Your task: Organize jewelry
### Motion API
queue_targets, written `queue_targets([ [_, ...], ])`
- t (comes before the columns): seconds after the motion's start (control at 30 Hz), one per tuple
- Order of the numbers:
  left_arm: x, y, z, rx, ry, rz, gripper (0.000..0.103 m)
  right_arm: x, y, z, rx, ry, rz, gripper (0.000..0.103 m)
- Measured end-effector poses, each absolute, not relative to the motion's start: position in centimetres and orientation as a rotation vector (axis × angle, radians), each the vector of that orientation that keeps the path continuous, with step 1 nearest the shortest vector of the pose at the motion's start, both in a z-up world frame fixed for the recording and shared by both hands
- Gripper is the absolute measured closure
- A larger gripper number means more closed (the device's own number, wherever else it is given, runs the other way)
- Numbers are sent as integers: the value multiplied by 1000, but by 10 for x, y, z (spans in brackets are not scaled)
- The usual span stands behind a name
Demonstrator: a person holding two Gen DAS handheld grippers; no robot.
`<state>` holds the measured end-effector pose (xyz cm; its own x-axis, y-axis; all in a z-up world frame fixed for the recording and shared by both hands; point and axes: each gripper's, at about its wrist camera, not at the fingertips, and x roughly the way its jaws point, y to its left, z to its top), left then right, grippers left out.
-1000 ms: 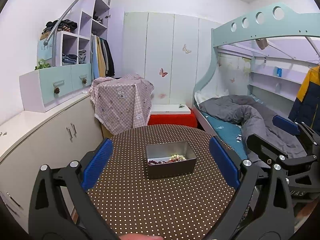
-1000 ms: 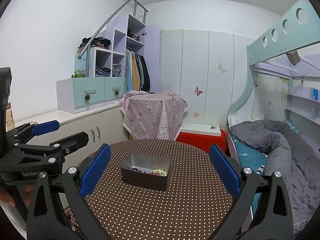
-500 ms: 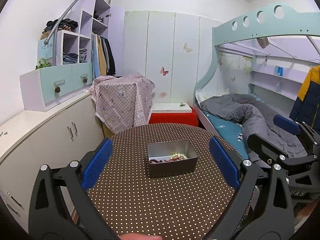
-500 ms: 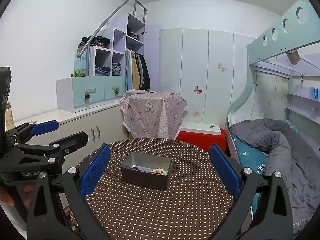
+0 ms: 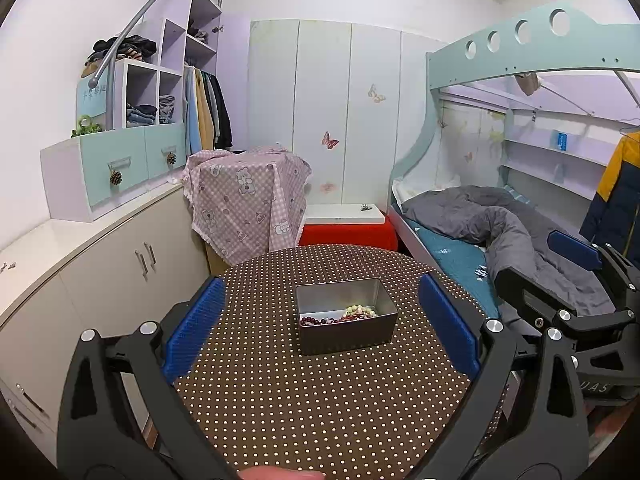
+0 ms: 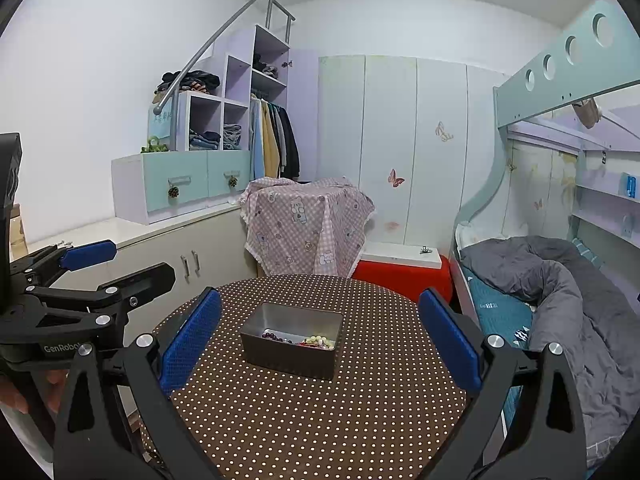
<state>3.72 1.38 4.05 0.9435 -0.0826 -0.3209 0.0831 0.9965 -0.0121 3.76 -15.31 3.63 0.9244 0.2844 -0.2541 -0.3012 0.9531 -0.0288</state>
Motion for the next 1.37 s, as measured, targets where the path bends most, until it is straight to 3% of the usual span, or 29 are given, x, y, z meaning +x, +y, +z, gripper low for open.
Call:
queue_targets([
  [1.37, 34, 17, 39, 5, 327, -81, 8, 37, -154, 39, -60, 262, 291, 8],
])
